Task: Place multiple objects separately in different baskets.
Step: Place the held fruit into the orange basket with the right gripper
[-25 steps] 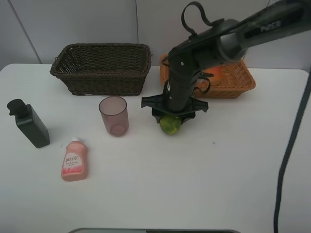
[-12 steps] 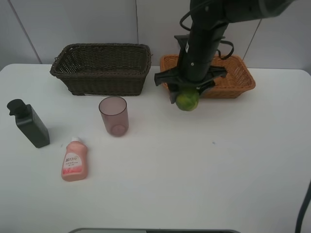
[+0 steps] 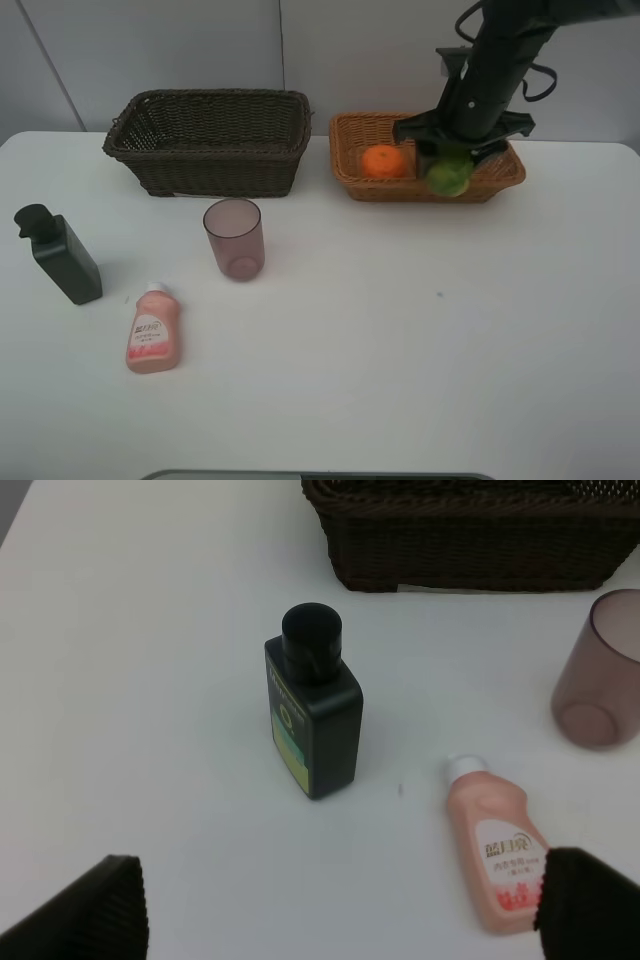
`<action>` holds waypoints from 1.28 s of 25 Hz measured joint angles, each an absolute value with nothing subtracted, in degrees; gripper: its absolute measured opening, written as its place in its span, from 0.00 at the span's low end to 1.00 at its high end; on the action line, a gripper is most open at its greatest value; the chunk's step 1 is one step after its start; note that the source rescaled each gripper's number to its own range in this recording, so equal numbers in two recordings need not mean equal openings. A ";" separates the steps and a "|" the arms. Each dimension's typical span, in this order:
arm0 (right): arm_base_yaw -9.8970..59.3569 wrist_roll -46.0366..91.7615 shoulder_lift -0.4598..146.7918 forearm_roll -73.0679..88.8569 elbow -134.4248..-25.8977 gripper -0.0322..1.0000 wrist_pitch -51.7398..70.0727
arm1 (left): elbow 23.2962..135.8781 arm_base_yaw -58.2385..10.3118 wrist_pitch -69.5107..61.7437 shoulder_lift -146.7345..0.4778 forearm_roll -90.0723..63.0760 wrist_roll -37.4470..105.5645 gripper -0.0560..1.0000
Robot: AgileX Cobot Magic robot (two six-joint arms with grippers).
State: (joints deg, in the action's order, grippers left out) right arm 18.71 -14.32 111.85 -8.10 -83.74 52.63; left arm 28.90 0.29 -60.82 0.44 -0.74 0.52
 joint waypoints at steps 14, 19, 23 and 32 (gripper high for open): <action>9.81 -13.88 112.06 -12.25 -83.74 0.05 31.15 | 28.90 0.29 -60.82 0.44 -0.74 0.52 1.00; 9.60 -13.88 115.07 -13.90 -83.74 0.05 26.14 | 28.90 0.29 -60.82 0.44 -0.74 0.52 1.00; 9.60 -13.88 117.83 -14.02 -83.74 0.05 25.37 | 28.90 0.29 -60.82 0.44 -0.74 0.52 1.00; 9.60 -14.00 118.91 -14.02 -83.74 0.05 25.73 | 28.90 0.29 -60.82 0.44 -0.74 0.52 1.00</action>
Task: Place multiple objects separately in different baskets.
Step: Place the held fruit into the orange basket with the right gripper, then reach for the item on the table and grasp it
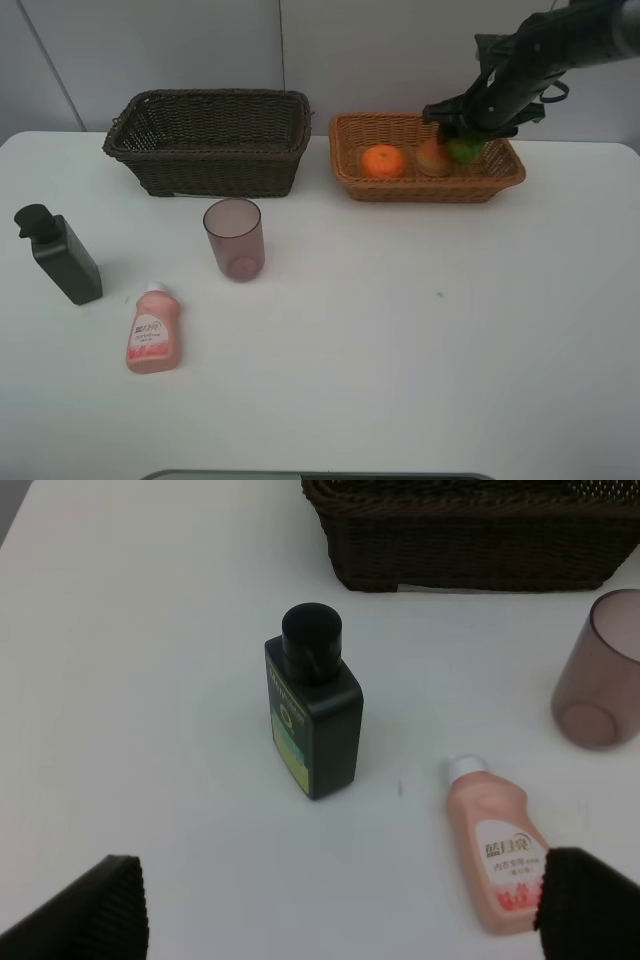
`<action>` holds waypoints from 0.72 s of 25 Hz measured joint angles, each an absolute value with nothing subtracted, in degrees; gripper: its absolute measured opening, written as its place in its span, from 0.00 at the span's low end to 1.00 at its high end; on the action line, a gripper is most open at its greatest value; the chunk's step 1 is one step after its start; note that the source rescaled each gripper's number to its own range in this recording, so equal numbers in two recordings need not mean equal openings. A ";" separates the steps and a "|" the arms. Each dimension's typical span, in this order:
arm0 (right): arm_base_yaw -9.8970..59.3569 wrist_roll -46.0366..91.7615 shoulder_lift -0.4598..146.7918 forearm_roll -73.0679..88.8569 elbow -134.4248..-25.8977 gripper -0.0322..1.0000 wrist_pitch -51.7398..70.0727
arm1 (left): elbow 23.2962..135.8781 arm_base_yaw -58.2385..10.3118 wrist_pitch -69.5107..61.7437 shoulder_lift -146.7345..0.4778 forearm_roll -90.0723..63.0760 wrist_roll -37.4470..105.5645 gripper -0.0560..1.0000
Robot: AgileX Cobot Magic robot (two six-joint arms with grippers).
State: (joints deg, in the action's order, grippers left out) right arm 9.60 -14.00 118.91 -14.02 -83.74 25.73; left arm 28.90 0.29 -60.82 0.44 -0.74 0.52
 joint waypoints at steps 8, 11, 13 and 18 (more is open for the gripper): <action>9.60 -14.10 118.91 -14.66 -83.74 0.90 26.73 | 28.90 0.29 -60.82 0.44 -0.74 0.52 1.00; 9.60 -14.10 118.91 -14.66 -83.74 0.98 26.89 | 28.90 0.29 -60.82 0.44 -0.74 0.52 1.00; 9.66 -14.10 118.91 -14.59 -83.74 0.99 27.46 | 28.90 0.29 -60.82 0.44 -0.74 0.52 1.00; 11.04 -14.16 115.61 -13.39 -83.74 1.00 33.37 | 28.90 0.29 -60.82 0.44 -0.74 0.52 1.00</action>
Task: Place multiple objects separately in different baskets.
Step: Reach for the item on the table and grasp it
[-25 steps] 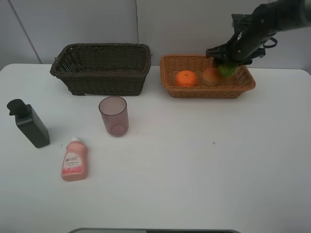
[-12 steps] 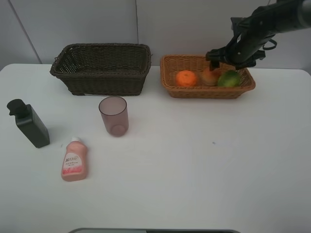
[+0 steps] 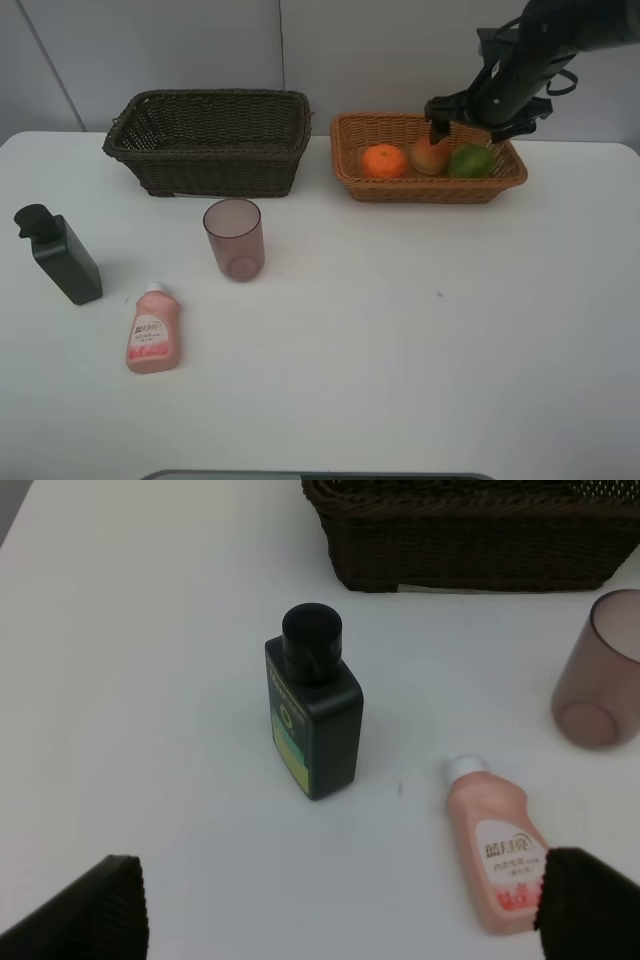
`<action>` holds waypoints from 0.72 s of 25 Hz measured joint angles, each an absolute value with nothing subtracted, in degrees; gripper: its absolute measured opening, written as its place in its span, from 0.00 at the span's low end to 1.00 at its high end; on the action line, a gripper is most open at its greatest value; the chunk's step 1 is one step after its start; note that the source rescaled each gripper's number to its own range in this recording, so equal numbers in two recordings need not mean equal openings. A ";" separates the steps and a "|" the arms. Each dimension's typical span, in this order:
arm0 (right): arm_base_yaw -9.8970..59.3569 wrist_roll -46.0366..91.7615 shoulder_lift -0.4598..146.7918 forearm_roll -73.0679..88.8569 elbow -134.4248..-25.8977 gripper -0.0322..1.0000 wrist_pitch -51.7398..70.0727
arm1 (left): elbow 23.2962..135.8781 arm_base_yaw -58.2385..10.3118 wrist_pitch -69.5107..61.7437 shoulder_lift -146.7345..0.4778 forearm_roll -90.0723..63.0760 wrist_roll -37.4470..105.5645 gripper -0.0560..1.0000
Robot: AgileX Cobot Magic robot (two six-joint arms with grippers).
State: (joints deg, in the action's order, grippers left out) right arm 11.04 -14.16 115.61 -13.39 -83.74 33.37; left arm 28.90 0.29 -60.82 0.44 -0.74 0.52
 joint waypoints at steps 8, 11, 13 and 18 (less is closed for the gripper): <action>16.09 -14.16 110.60 -11.78 -83.74 1.00 45.80 | 28.90 0.29 -60.82 0.44 -0.74 0.52 1.00; 19.71 -14.16 107.24 -9.97 -83.74 1.00 52.16 | 28.90 0.29 -60.82 0.44 -0.74 0.52 1.00; 21.70 -14.04 104.92 -7.87 -82.88 1.00 54.20 | 28.90 0.29 -60.82 0.44 -0.74 0.52 1.00; 23.48 -13.04 97.59 -3.35 -75.08 1.00 54.28 | 28.90 0.29 -60.82 0.44 -0.74 0.52 1.00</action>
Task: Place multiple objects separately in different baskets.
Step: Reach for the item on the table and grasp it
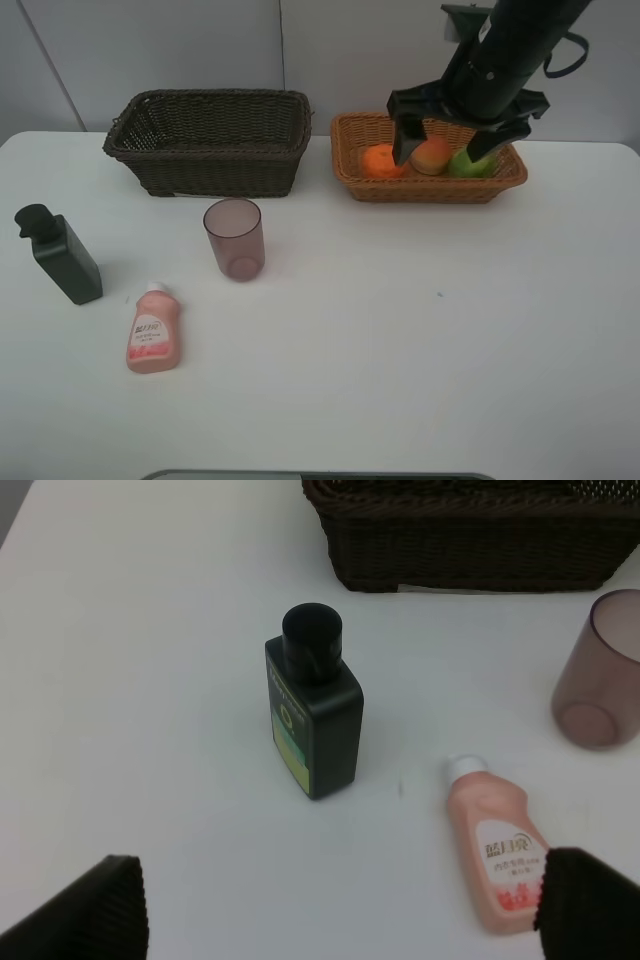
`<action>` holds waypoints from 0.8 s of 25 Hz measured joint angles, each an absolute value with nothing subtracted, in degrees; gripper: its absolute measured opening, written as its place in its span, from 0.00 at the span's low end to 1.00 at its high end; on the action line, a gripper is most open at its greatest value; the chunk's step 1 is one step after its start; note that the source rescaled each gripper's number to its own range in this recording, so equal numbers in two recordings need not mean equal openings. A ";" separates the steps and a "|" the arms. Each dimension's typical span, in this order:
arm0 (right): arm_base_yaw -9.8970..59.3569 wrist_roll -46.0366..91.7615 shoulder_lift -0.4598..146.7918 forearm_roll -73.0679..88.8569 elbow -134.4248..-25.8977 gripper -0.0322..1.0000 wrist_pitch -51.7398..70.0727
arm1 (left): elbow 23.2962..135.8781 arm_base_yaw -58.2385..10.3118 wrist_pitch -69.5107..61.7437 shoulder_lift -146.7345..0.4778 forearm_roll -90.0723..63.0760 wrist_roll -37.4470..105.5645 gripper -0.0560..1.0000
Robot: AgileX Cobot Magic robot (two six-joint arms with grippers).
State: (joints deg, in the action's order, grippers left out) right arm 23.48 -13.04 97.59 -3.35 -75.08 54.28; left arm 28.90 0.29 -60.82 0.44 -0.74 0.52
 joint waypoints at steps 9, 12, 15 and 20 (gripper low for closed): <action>18.22 -13.04 73.16 -2.83 -57.52 1.00 52.96 | 28.90 0.29 -60.82 0.44 -0.74 0.52 1.00; 17.69 -13.04 64.01 -1.60 -53.36 1.00 53.31 | 28.90 0.29 -60.82 0.44 -0.74 0.52 1.00; 17.69 -13.04 53.64 0.00 -49.66 1.00 53.51 | 28.90 0.29 -60.82 0.44 -0.74 0.52 1.00; 17.69 -12.55 37.98 2.43 -46.69 1.00 56.81 | 28.90 0.29 -60.82 0.44 -0.74 0.52 1.00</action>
State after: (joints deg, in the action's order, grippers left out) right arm 17.69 -12.55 37.98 2.43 -46.69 56.81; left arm 28.90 0.29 -60.82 0.44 -0.74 0.52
